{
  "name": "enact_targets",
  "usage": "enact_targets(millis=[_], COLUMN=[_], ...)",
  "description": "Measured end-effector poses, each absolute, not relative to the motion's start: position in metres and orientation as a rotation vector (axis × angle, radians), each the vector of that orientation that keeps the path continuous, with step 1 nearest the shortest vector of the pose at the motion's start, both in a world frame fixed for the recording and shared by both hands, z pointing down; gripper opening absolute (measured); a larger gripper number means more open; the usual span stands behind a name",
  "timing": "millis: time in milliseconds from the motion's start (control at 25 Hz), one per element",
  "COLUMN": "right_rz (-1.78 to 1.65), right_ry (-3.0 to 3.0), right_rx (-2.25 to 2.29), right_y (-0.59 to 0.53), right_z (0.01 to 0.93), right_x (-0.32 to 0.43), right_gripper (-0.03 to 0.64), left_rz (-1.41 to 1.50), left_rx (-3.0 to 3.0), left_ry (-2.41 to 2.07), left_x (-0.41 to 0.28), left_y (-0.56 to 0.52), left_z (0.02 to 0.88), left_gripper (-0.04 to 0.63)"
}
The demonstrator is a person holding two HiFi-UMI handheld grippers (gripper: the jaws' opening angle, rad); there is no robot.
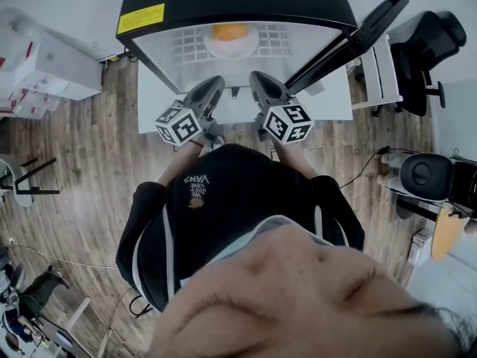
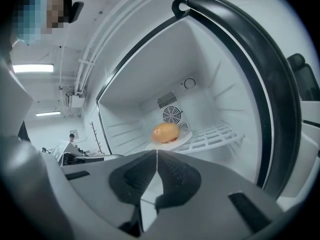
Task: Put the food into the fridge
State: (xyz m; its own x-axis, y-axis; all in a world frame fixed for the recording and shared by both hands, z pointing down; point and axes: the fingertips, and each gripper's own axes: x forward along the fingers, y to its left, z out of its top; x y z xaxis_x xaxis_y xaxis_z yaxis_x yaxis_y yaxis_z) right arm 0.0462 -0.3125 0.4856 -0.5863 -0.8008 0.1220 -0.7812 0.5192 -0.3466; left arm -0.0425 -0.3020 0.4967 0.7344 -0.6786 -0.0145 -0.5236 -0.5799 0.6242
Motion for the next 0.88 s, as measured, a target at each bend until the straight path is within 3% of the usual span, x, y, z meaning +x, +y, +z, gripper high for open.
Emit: enact_targets(millis=[880], right_rz=[-0.572], right_ry=[2.745], right_rx=[-1.400], right_y=[-0.272], right_z=[0.499], right_x=[0.064], right_gripper=[0.015], left_rz=[-0.222], left_rx=[2.370], left_ry=[-1.009], left_x=[-0.030], left_y=[-0.260], left_z=[0.508], left_gripper=[0.031])
